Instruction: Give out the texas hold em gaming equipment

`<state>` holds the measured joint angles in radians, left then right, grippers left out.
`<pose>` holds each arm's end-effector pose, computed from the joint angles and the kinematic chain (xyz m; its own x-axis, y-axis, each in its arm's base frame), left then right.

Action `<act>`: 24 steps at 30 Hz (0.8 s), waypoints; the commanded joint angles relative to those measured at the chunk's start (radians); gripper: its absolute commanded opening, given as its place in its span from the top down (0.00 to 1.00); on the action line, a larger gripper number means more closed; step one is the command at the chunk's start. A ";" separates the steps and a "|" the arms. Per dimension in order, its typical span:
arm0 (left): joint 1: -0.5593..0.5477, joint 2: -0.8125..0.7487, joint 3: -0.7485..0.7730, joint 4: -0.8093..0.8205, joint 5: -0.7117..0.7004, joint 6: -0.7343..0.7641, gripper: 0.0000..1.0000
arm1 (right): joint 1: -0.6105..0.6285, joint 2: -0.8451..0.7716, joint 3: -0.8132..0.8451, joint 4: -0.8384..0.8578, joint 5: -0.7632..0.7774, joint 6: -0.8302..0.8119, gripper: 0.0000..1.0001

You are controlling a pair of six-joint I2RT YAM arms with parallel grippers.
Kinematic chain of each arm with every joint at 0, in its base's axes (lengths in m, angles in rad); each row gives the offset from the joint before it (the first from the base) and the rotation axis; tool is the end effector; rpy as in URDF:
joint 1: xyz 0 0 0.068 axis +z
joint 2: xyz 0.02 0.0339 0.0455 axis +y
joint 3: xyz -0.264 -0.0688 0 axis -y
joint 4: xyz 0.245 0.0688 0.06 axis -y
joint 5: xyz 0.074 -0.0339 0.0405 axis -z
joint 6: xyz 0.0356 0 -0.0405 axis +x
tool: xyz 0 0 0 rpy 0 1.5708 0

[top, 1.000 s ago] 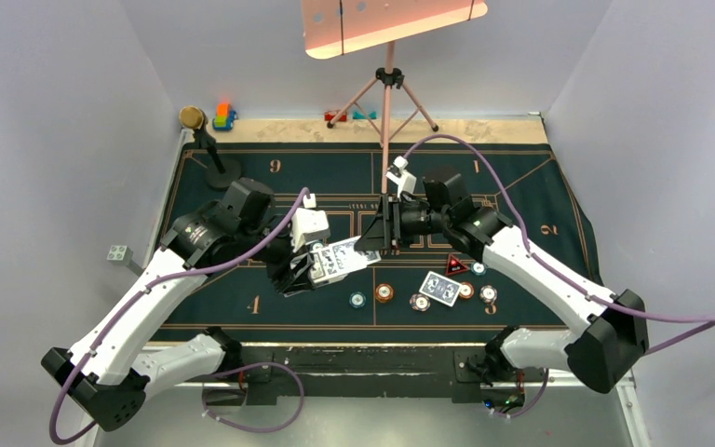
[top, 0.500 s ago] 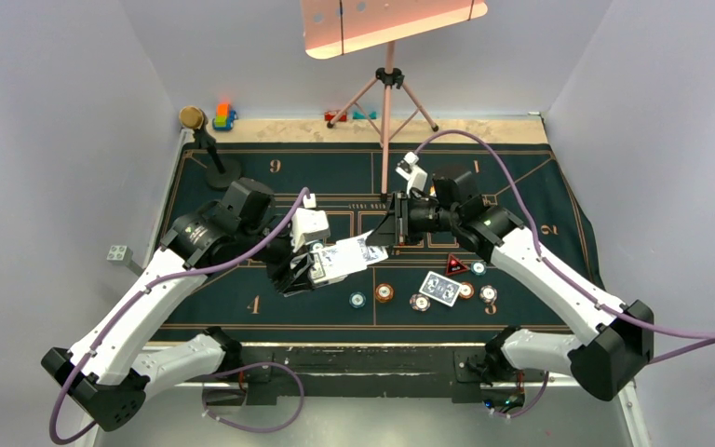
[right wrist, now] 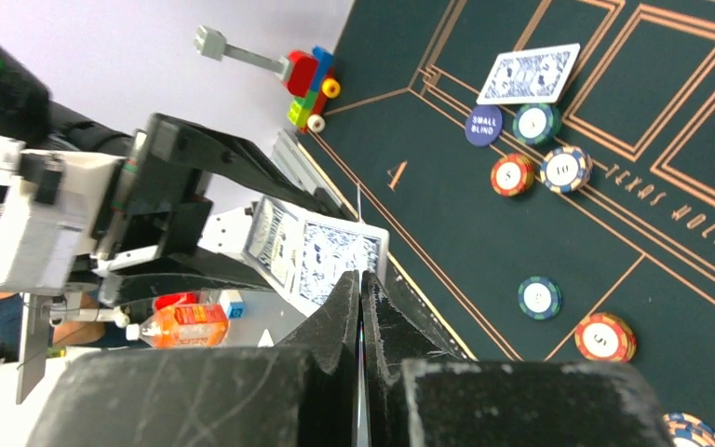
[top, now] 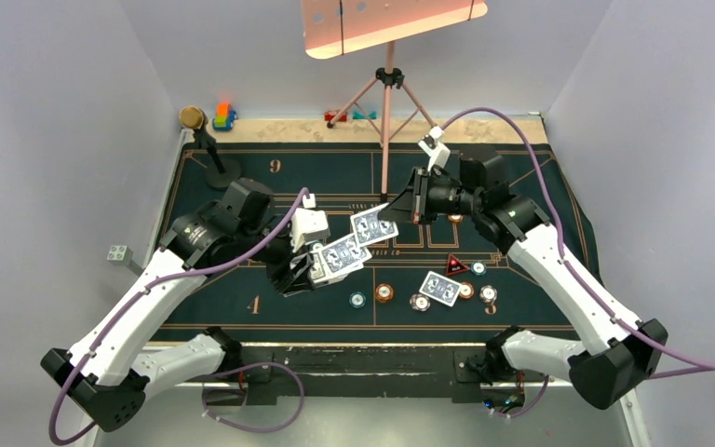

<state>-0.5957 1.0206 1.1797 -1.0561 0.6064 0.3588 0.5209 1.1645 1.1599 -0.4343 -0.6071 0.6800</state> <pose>0.1366 -0.1171 0.3559 -0.3404 0.5793 -0.7406 0.9344 0.2961 -0.1979 0.2105 0.1442 0.3710 -0.8253 0.1219 -0.5514 -0.4344 0.4871 0.7577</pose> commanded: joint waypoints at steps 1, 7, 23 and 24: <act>0.003 -0.020 0.028 0.031 0.033 0.005 1.00 | -0.016 -0.020 0.068 0.056 -0.089 0.015 1.00; 0.002 -0.024 0.022 0.030 0.037 0.006 1.00 | -0.048 0.026 0.074 0.144 -0.114 0.051 1.00; 0.004 -0.054 0.019 0.008 0.058 0.002 1.00 | -0.028 0.569 0.219 0.359 -0.106 0.051 1.00; 0.004 -0.055 0.018 0.006 0.058 0.002 1.00 | -0.016 0.617 0.231 0.380 -0.107 0.064 1.00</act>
<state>-0.5957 0.9852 1.1797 -1.0637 0.6235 0.3588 0.4751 1.6394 1.3361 -0.1776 -0.6994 0.7170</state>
